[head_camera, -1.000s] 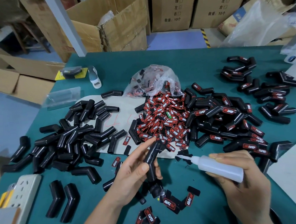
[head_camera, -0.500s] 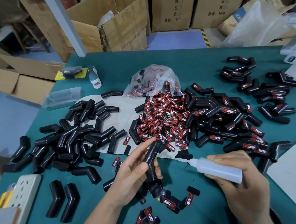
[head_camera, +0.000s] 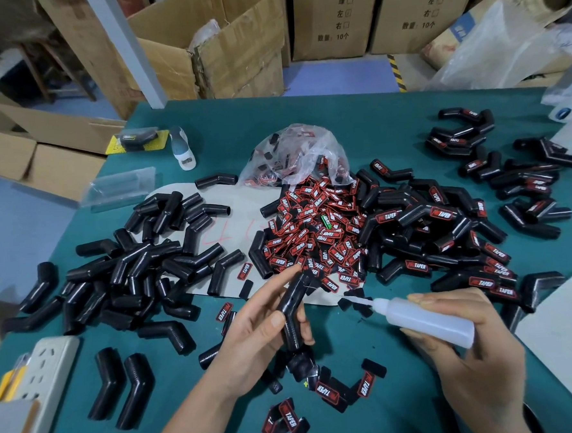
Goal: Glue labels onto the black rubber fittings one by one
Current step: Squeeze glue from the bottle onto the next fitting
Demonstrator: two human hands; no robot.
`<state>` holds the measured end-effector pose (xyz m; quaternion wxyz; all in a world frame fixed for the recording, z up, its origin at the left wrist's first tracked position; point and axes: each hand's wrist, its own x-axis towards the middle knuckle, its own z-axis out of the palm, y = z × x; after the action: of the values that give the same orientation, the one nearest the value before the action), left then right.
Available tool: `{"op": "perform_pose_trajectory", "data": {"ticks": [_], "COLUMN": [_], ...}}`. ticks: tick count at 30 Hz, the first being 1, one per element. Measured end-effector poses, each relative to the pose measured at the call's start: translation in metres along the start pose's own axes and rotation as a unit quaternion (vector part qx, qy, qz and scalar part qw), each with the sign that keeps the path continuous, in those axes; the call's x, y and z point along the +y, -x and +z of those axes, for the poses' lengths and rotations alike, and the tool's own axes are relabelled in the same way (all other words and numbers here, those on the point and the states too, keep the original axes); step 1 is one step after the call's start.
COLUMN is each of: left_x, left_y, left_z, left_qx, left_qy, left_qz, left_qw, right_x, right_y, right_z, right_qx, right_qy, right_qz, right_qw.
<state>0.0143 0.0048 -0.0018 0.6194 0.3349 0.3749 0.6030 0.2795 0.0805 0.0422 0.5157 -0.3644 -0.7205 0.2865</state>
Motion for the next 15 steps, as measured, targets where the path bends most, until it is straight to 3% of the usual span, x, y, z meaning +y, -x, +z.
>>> {"op": "perform_pose_trajectory", "data": {"ticks": [15], "left_x": [0.0022], "left_y": [0.0006], "left_z": [0.0007], "left_qx": [0.001], "left_qy": [-0.004], "left_qz": [-0.004], "left_qw": [1.0], "right_x": [-0.0037], "right_y": [0.0005], "right_z": [0.0011], "right_qx": [-0.002], "right_qy": [-0.014], "right_qz": [0.011], "right_qw": [1.0]}}
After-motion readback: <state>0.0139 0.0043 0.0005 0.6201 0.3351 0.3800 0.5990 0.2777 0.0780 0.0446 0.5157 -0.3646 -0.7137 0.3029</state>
